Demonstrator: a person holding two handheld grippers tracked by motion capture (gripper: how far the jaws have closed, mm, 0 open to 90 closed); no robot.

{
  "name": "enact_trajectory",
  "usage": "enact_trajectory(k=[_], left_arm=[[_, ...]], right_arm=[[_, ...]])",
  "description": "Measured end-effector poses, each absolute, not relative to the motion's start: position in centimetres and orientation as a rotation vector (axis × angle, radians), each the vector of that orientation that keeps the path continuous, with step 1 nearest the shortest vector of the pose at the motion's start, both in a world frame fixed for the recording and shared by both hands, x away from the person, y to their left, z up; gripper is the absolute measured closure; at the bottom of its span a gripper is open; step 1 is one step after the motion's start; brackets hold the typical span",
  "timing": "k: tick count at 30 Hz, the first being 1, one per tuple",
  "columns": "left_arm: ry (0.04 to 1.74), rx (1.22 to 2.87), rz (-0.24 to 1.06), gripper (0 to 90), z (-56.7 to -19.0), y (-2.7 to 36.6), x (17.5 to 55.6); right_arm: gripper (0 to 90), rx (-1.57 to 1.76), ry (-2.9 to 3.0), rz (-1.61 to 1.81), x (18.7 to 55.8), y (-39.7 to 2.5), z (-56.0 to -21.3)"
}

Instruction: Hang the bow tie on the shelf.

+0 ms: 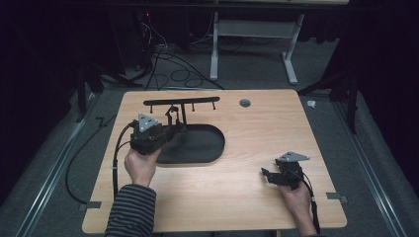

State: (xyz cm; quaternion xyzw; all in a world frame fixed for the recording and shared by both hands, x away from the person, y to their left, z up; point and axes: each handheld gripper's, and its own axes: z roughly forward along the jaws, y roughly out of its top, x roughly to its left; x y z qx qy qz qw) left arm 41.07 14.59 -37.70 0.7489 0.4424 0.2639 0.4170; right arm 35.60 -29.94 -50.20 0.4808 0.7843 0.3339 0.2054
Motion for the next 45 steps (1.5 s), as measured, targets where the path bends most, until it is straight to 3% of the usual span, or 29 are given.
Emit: enact_trajectory(k=[45], left_arm=[[1.095, 1.874, 0.582, 64.0, -39.6, 14.7, 37.6]], right_arm=[[31.0, 1.338, 2.188, 0.926, 35.6, -29.9, -50.2]])
